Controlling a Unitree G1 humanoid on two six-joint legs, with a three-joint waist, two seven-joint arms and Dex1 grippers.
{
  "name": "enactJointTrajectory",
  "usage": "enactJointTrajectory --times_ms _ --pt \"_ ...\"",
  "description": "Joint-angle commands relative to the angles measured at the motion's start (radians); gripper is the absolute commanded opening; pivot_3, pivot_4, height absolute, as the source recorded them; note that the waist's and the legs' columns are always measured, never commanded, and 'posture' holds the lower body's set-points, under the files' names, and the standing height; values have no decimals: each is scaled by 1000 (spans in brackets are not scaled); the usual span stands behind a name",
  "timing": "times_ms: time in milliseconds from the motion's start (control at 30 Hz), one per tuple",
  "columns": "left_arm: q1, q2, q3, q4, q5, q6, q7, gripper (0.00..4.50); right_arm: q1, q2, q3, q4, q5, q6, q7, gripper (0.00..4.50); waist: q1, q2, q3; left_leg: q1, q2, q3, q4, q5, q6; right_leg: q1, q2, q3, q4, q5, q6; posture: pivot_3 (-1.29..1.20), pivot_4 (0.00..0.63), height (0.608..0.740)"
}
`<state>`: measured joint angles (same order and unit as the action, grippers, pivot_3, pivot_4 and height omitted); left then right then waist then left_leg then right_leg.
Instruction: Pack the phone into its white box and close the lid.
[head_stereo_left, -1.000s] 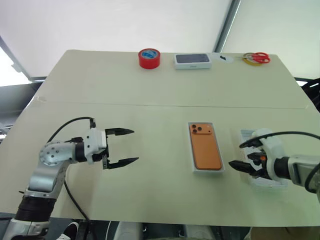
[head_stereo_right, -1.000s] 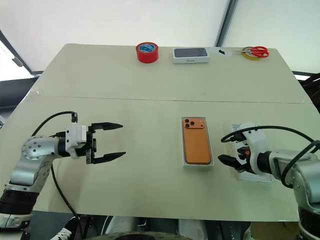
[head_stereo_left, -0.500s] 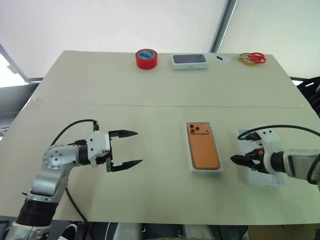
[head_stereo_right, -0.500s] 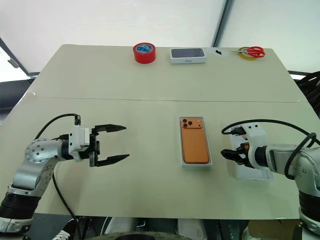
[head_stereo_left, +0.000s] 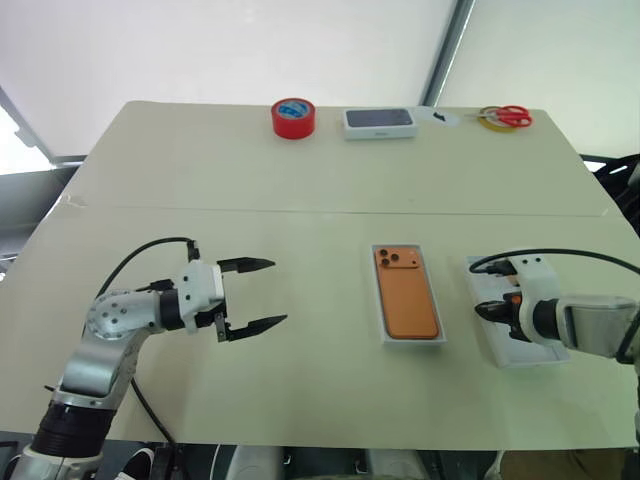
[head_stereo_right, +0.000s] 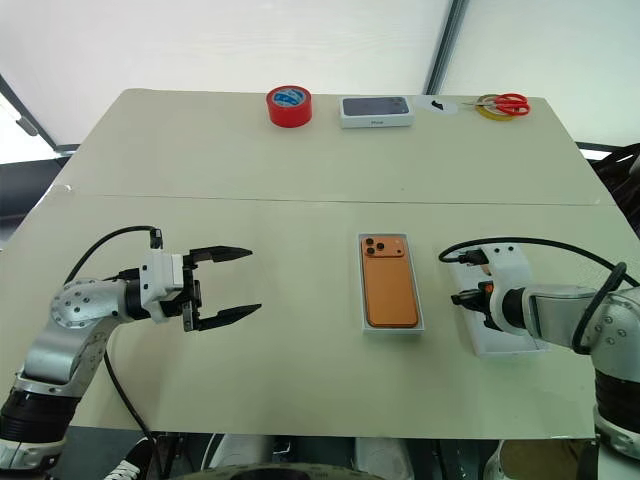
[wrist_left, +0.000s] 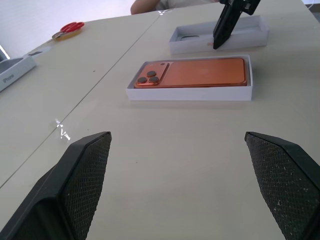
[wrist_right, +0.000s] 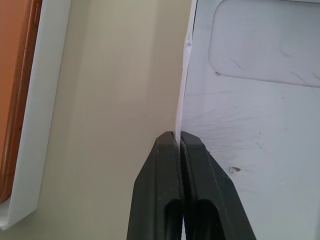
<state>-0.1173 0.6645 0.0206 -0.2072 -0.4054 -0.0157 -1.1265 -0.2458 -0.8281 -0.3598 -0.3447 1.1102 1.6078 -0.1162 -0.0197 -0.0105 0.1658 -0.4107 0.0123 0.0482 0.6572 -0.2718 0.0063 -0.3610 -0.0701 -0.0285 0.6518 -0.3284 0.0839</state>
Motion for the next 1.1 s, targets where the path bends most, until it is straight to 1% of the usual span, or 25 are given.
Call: enactJointTrajectory --times_ms 33,67,100,200,300,333,400,467,500,600,667,700,800,833,933,1000,1100 --pt "-24 7 5 -6 -33 38 -7 3970 -36 29 15 32 103 7 -93 0 0 0 0 0 0 0 0 0 0 0 0 0 0 0 0 0 150 740" --pt "-27 11 4 -7 -46 54 -18 3687 -50 36 14 36 126 7 -115 0 -1 0 0 0 0 0 0 0 0 0 0 0 0 0 0 0 150 740" --pt "-28 11 6 -7 -50 61 -20 3165 -63 37 18 34 137 7 -132 0 -1 0 0 0 0 0 0 0 0 0 0 0 0 0 0 0 150 740" --pt "-34 3 9 -8 -61 93 -13 1733 -165 78 13 3 80 6 -109 0 -2 2 1 -1 0 1 0 0 0 -2 1 1 0 0 0 0 150 740" --pt "-36 -10 8 -7 -47 84 4 289 -219 58 75 -57 -8 -115 -31 0 7 2 1 -4 0 1 0 0 0 -5 2 1 1 0 0 0 150 740" --pt "-36 -16 9 -7 -47 82 11 138 -231 65 93 -76 -39 -169 -3 0 9 3 1 -5 0 1 0 0 0 -6 2 1 1 0 0 0 150 740" --pt "-38 -30 6 -10 -43 77 28 138 -249 129 87 -77 -40 -248 48 0 9 3 1 -11 0 1 2 0 0 -12 2 1 2 0 1 0 150 740" --pt "-48 -70 -7 -23 -23 81 84 138 -254 273 63 -59 24 -332 68 0 8 2 1 -15 1 0 5 0 1 -14 2 1 3 0 1 0 150 740" --pt "-51 -82 -11 -29 -19 85 105 138 -256 323 57 -56 42 -364 72 0 4 1 1 -15 1 0 5 0 1 -13 2 1 3 0 1 0 150 740" --pt "-41 -120 -20 -51 -5 89 151 138 -275 469 36 -27 134 -407 54 0 2 2 1 -14 2 1 6 0 1 -14 4 1 7 1 1 0 150 740" --pt "-31 -140 -27 -59 -2 95 179 138 -296 530 42 -20 192 -436 53 0 3 2 1 -14 2 0 6 0 1 -15 4 1 9 1 1 0 150 740" --pt "-28 -147 -29 -64 -2 97 189 138 -302 558 40 -5 265 -448 20 0 5 2 1 -15 2 0 7 0 1 -15 4 1 11 1 1 0 150 740" --pt "-24 -161 -38 -84 4 109 221 138 -267 580 67 25 480 -461 -79 0 9 2 1 -14 2 0 7 0 1 -14 4 1 11 1 1 0 150 740" --pt "-27 -165 -39 -90 -2 120 229 138 -229 561 105 22 590 -472 -117 0 10 2 1 -14 2 0 7 0 1 -14 4 1 11 1 1 0 150 740" --pt "-33 -176 -39 -104 -21 150 249 138 -135 507 198 -21 790 -519 -205 0 7 2 1 -14 2 0 8 0 1 -14 3 1 11 1 1 0 150 740" --pt "-31 -180 -42 -111 -23 159 253 138 -97 492 239 -32 851 -557 -224 0 4 2 1 -14 2 0 8 0 1 -14 3 1 10 1 1 0 150 740" --pt "-32 -194 -49 -118 -22 169 267 138 -59 496 271 -42 862 -578 -183 0 0 2 1 -14 2 1 8 0 1 -15 4 2 10 1 1 0 150 740"
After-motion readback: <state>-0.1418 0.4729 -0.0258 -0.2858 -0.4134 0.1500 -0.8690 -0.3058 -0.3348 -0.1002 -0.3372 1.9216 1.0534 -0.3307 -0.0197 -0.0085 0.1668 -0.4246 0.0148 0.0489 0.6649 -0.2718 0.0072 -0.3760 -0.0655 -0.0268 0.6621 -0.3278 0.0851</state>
